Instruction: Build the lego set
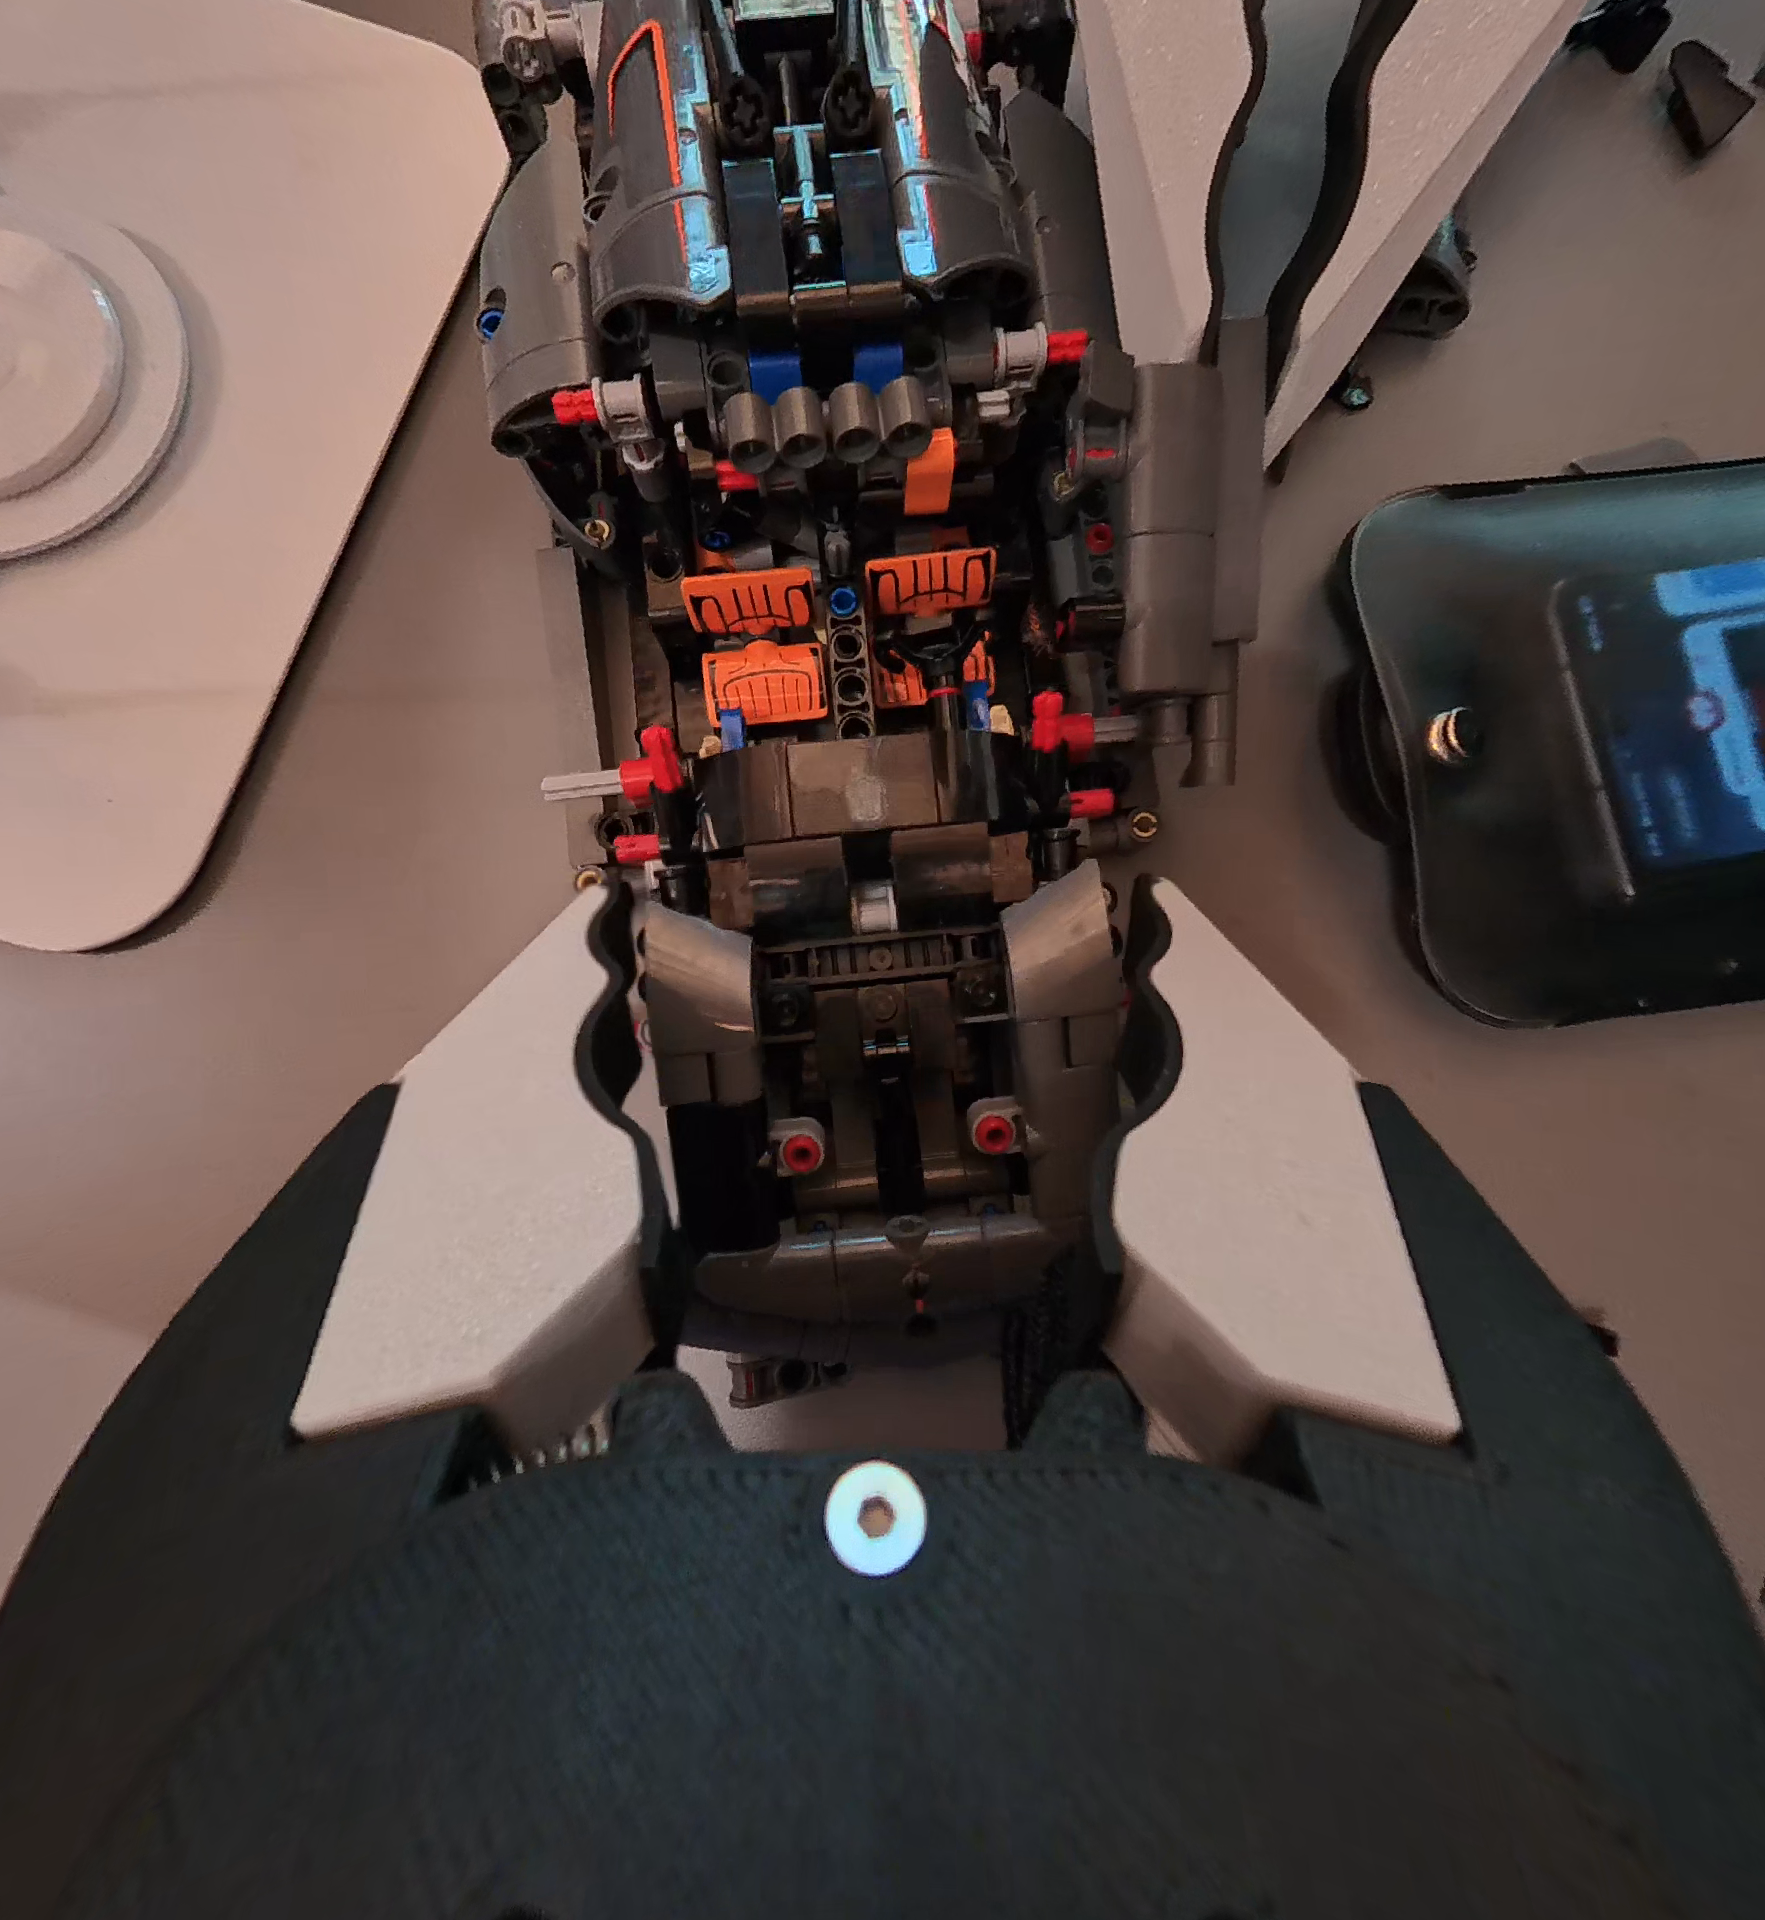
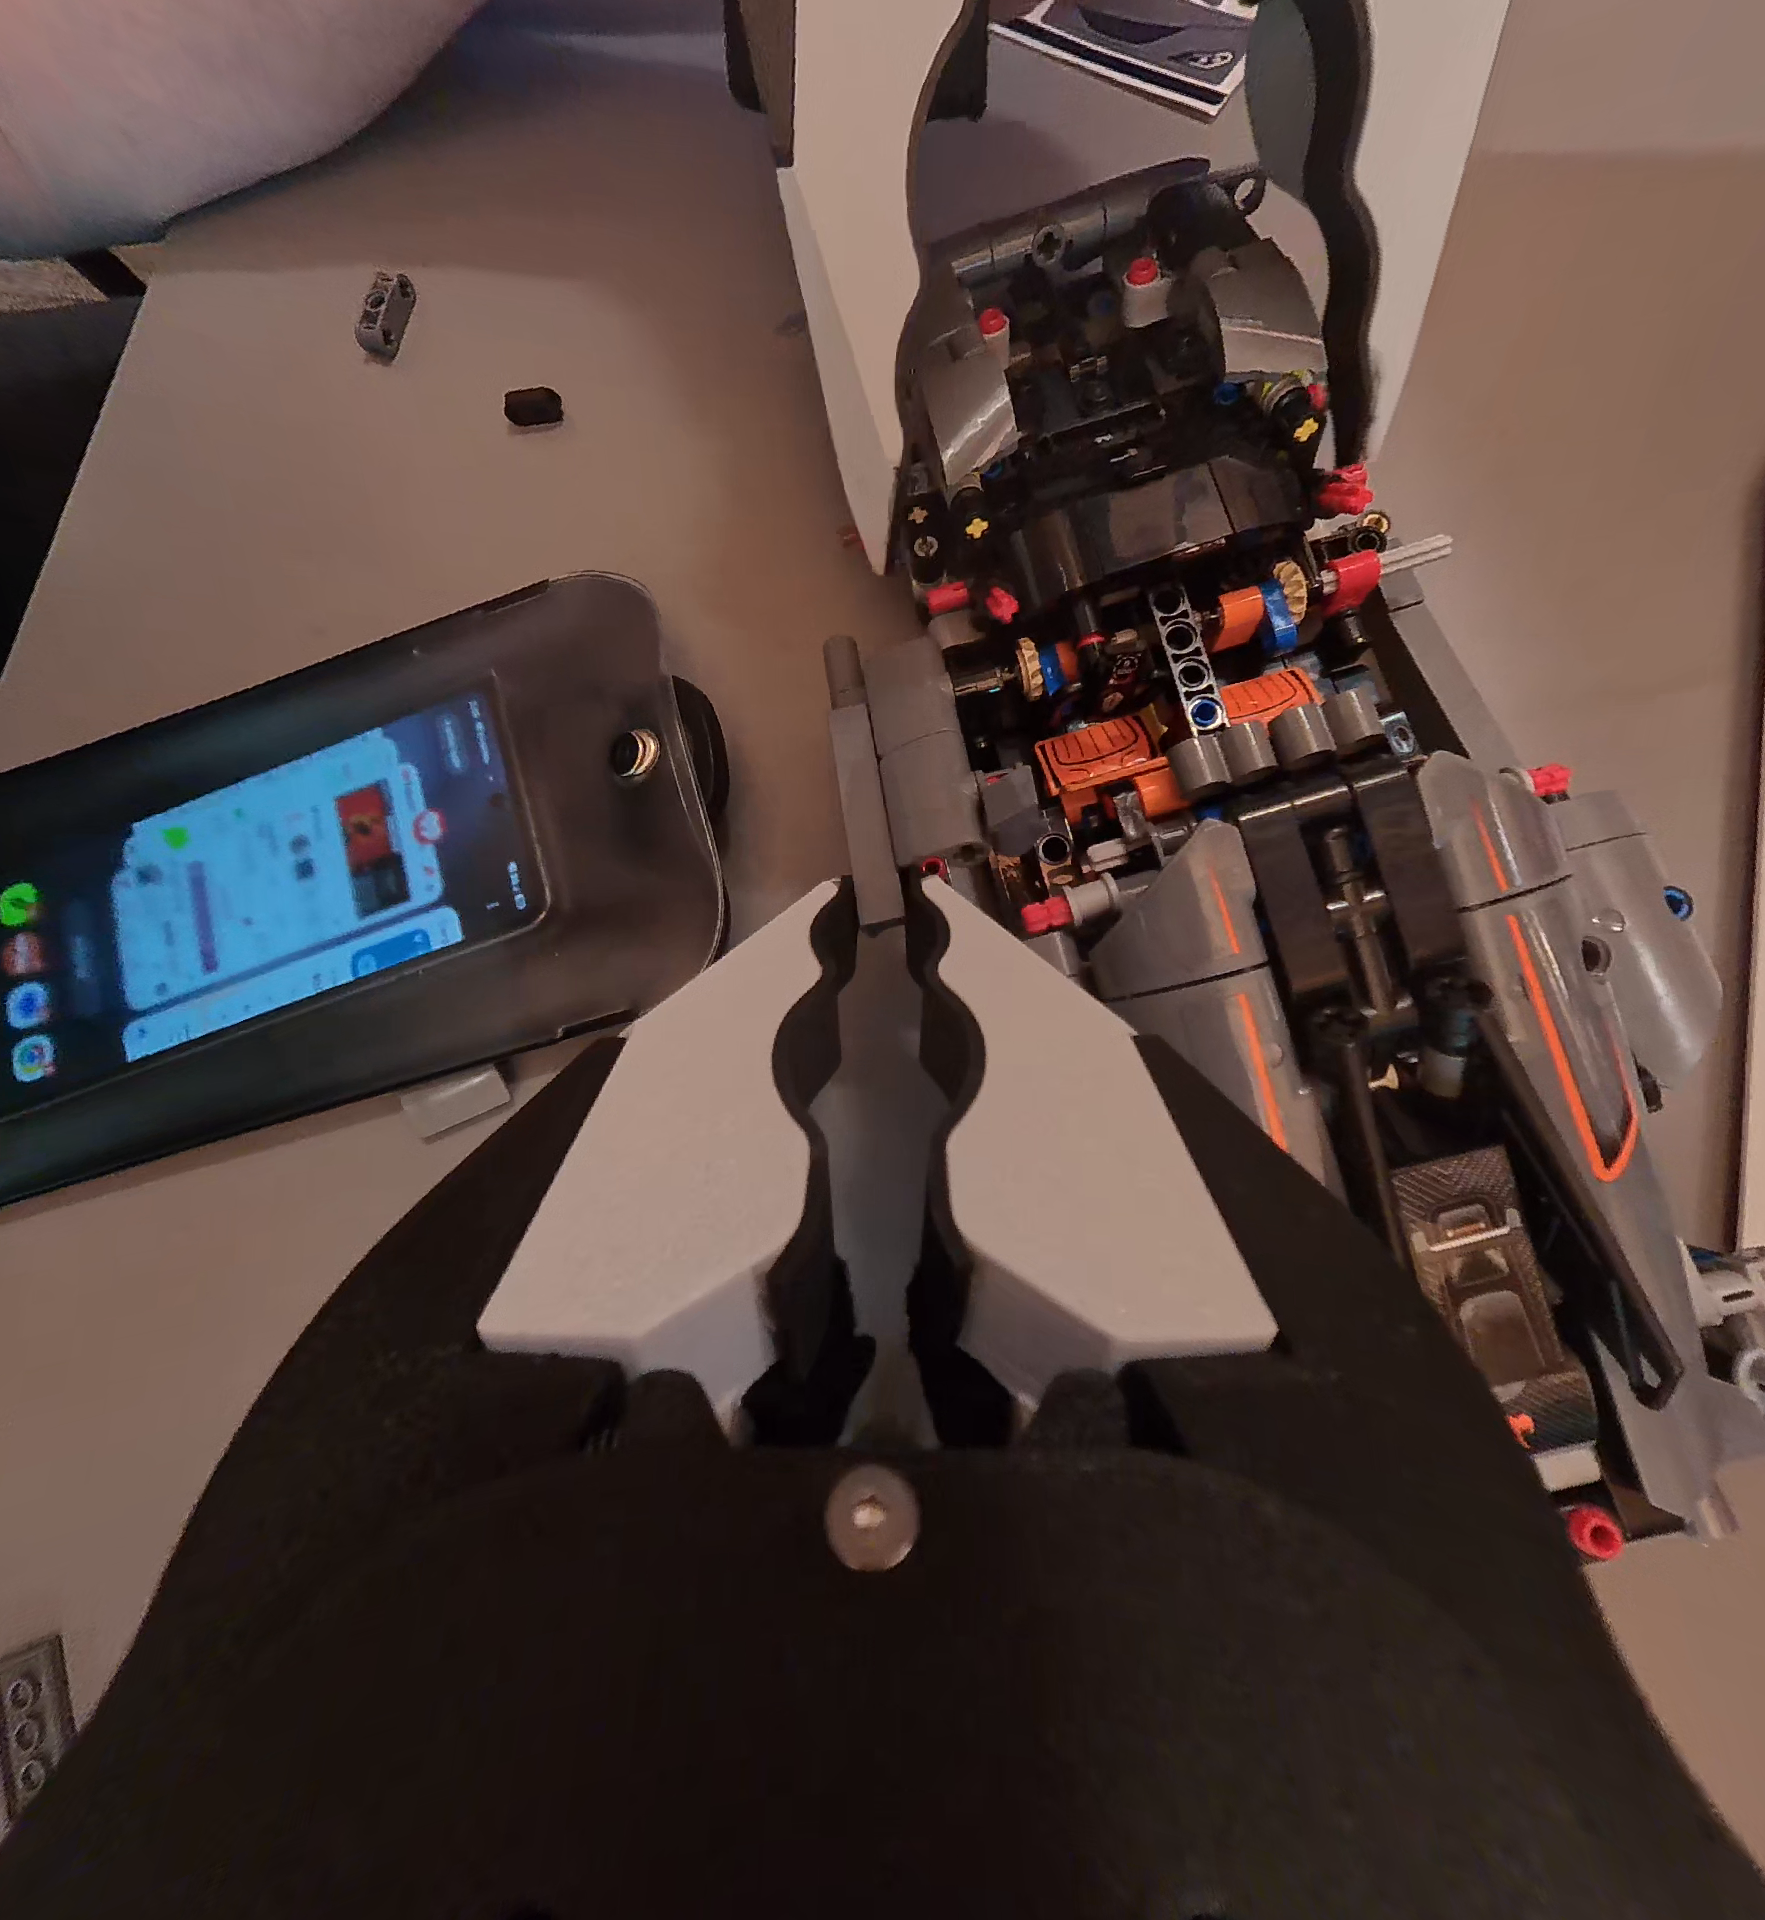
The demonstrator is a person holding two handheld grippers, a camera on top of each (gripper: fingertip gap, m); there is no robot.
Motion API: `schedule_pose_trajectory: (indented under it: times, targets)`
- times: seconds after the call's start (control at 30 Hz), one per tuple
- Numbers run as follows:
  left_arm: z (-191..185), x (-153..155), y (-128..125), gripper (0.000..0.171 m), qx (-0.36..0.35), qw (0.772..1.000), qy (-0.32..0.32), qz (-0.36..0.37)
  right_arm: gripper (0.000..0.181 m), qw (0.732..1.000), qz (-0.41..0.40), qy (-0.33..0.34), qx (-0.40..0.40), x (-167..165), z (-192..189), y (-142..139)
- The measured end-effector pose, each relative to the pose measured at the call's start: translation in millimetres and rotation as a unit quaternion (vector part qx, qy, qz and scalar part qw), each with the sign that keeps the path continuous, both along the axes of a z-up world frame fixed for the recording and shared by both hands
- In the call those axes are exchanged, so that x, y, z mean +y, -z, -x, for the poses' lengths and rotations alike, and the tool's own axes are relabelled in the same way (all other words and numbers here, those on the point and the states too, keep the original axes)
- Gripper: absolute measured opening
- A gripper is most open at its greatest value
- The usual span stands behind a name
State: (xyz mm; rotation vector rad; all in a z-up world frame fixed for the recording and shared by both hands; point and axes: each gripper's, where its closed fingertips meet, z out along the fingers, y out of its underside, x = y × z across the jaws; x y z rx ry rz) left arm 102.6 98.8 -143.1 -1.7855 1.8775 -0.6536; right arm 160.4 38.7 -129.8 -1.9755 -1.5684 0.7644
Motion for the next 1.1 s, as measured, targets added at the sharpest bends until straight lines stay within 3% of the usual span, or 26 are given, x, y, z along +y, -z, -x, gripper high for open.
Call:
schedule_pose_trajectory:
  times: [0.17,0.7,0.9,1.1]
  targets:
    - [-6.5,3.1,-0.5,0.11,0.012,0.999,-0.01,-0.035,0.007,1.0,-0.002,0.0,0.0,0.5,0.1,-0.1]
    - [-20.1,0.8,6.6,0.105,0.018,0.999,-0.005,-0.051,0.007,1.0,-0.002,-0.001,0.004,0.0,2.2,0.3]
    - [-24.4,-4.3,4.7,0.116,0.011,0.999,-0.004,-0.032,0.008,1.0,-0.001,-0.007,0.0,-2.4,4.3,3.4]
    - [-22.8,-2.9,6.4,0.115,0.017,0.999,-0.004,-0.038,0.006,1.0,0.001,-0.016,-0.007,-5.7,4.0,5.8]
